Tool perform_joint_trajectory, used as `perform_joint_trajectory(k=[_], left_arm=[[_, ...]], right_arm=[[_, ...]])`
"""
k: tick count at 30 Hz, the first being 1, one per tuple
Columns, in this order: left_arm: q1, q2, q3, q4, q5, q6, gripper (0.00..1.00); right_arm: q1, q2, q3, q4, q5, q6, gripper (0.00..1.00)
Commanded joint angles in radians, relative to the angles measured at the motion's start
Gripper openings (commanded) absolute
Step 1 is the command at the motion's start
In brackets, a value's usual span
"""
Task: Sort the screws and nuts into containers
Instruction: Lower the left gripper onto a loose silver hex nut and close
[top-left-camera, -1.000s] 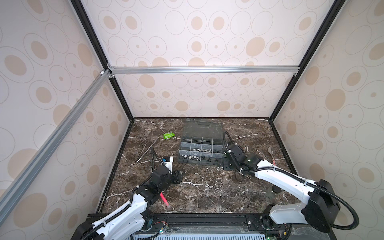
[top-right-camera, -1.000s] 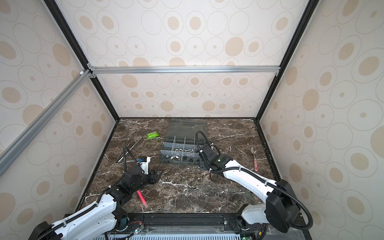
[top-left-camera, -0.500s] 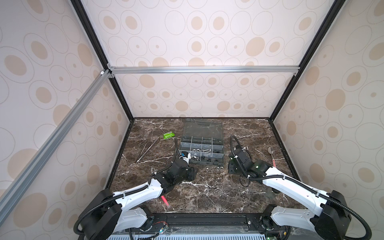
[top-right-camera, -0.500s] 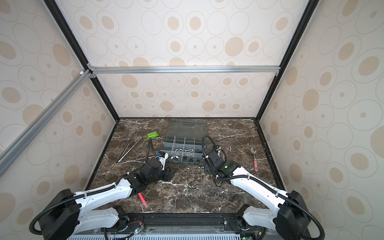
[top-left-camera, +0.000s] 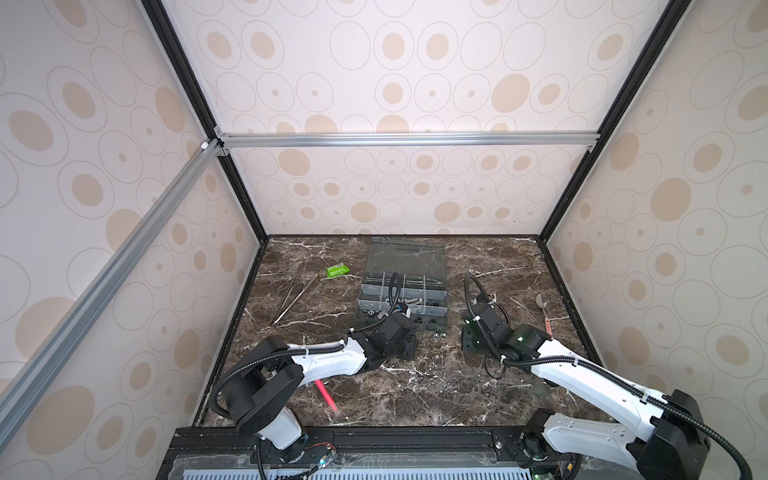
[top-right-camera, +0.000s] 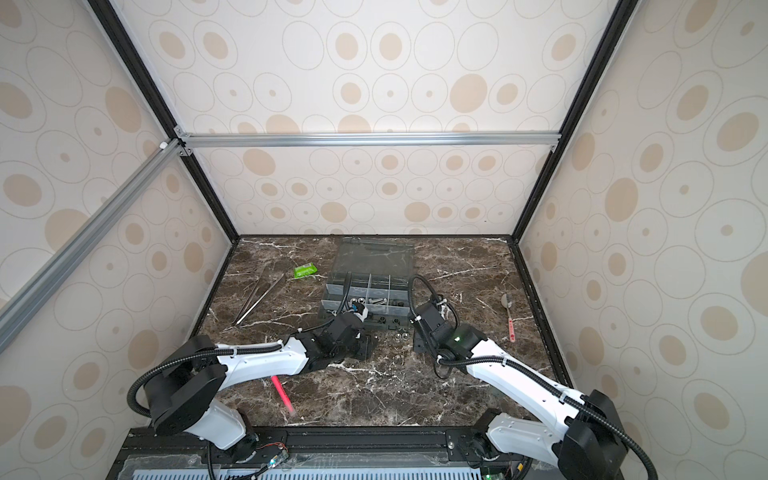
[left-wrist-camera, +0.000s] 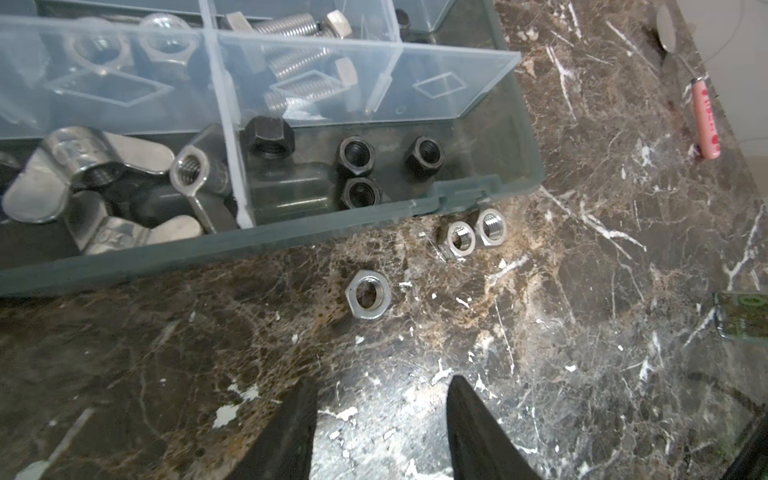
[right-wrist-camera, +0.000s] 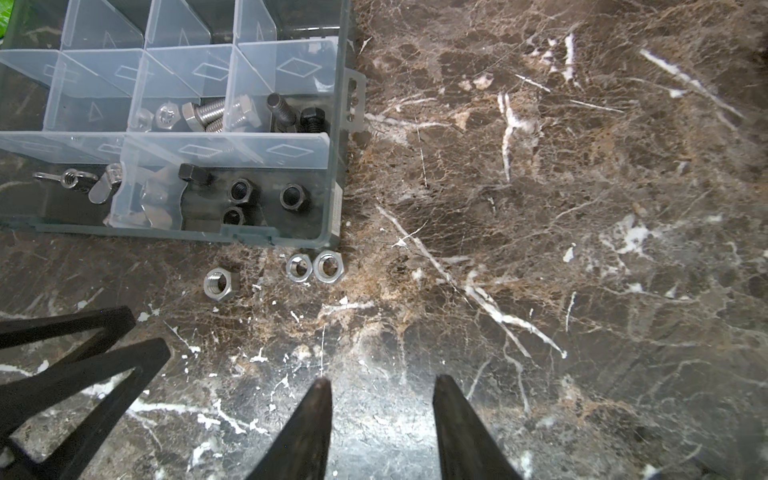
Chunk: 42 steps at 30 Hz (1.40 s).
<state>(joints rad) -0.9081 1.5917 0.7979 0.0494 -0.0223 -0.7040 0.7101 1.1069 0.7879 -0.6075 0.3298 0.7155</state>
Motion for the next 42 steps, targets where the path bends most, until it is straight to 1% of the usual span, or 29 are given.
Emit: perform_joint_trajectory(k=[1,8,14,19,24,30,42], left_arm=[[-0.017,0.042,0.053,-0.034,-0.028,-0.018,0.50],[-0.028,0.113,0.099,-0.038,-0.044,-0.003,0.49],[-0.029,0.163,0.146,-0.074,-0.056,0.019,0.48],[-0.031,0.196,0.187,-0.111,-0.090,0.036,0.46],[-0.044,0.227,0.227,-0.154,-0.151,0.056,0.44],[-0.048,0.261,0.245,-0.162,-0.160,0.059,0.43],[-0.049,0.311,0.287,-0.178,-0.174,0.086,0.37]], right_arm=[[-0.005,-0.028,-0.022,-0.021,0.028,0.026,0.44],[-0.006,-0.038,-0.029,-0.029,0.025,0.031,0.44],[-0.005,-0.041,-0.033,-0.028,0.027,0.033,0.44],[-0.005,-0.039,-0.038,-0.025,0.022,0.041,0.44],[-0.005,-0.038,-0.039,-0.022,0.022,0.044,0.44],[-0.005,-0.039,-0.039,-0.020,0.019,0.043,0.44],[-0.005,-0.039,-0.055,-0.013,0.015,0.050,0.44]])
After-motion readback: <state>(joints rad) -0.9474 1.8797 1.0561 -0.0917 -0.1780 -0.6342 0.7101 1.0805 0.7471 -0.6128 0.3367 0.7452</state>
